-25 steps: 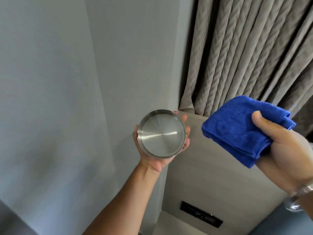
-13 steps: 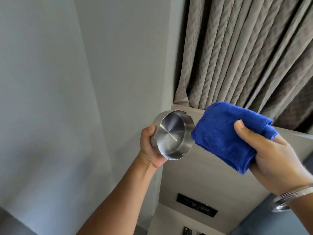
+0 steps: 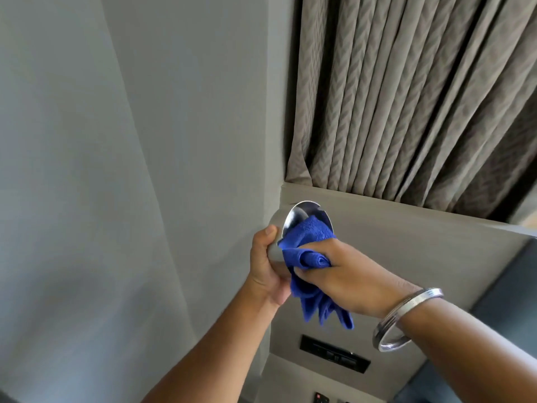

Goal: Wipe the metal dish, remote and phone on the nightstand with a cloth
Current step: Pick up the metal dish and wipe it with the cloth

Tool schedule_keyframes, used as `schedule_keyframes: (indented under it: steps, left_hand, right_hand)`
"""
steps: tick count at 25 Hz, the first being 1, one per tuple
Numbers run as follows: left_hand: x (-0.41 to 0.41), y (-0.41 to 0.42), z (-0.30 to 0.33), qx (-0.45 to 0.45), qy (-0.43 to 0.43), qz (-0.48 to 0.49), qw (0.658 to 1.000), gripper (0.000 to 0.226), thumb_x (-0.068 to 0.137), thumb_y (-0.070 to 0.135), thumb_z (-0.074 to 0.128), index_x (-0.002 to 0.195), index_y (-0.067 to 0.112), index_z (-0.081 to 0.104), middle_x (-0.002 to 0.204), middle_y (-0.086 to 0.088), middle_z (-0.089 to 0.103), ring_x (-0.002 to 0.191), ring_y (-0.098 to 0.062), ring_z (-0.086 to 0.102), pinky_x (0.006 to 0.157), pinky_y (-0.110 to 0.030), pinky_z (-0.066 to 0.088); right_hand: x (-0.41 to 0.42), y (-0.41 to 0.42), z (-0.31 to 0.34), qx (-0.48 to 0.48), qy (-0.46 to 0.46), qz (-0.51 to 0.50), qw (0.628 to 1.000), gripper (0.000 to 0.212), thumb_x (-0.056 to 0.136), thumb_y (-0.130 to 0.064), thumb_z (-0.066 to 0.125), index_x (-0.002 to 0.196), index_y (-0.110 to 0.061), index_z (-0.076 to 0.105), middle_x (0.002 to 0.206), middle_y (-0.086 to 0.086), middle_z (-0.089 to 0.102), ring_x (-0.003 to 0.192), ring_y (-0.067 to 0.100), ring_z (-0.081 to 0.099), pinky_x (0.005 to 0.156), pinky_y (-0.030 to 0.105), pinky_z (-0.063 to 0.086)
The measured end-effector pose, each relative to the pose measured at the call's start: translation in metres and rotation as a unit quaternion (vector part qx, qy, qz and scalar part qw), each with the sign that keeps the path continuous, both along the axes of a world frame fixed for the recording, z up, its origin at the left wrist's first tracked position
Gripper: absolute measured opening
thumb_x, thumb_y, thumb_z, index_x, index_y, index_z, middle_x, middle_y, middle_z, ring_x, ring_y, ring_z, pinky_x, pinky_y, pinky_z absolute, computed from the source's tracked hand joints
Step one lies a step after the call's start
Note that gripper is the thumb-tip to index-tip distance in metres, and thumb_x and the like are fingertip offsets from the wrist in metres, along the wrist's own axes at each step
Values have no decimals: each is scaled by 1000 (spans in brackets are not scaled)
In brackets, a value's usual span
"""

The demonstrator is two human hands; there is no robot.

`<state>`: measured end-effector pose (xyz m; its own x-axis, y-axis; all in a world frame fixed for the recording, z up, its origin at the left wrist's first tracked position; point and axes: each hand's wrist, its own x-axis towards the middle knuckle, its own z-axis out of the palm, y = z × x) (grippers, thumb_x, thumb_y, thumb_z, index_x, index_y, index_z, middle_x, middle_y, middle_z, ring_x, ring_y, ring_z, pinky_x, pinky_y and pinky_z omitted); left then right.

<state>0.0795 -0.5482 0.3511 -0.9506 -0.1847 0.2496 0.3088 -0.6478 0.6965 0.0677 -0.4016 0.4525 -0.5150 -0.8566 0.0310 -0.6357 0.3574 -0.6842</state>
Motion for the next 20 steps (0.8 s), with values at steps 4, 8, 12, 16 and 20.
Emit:
schedule_keyframes:
  steps: [4, 8, 12, 16, 20]
  left_hand:
    - [1, -9, -13, 53, -10, -16, 998, 65, 80, 53, 63, 124, 5, 66, 118, -17, 70, 112, -30, 65, 97, -41, 51]
    - [3, -18, -29, 181, -57, 5, 982, 62, 74, 56, 70, 121, 15, 70, 135, -16, 63, 120, -34, 60, 107, -50, 41]
    - [3, -10, -32, 248, -57, -26, 967, 68, 70, 58, 74, 126, 19, 68, 142, -16, 57, 135, -39, 47, 110, -65, 30]
    - [1, 12, -25, 203, -29, -116, 972, 76, 85, 66, 58, 144, 18, 51, 145, -13, 54, 138, -35, 43, 113, -54, 31]
    - [-1, 19, -26, 168, -8, -134, 976, 68, 97, 65, 39, 139, 15, 57, 141, -7, 59, 138, -24, 46, 120, -40, 23]
  right_hand:
    - [-9, 3, -7, -201, -408, -116, 883, 11, 90, -13, 60, 94, -14, 70, 92, 9, 76, 86, 21, 72, 81, 40, 59]
    - [-46, 30, 10, -330, -458, -252, 786, 26, 86, -15, 66, 111, -10, 64, 99, 14, 76, 87, 34, 73, 72, 57, 58]
    - [-46, 30, 37, -320, -294, -189, 881, 18, 95, -12, 49, 87, -15, 64, 68, 5, 75, 62, 11, 72, 53, 29, 58]
    - [-17, 2, 10, 21, 162, -47, 985, 26, 92, -19, 39, 102, -18, 62, 99, 5, 70, 87, 15, 69, 69, 25, 55]
    - [6, -18, 5, 81, 168, -19, 982, 32, 86, -20, 41, 113, -11, 56, 120, 10, 59, 113, 26, 55, 89, 31, 47]
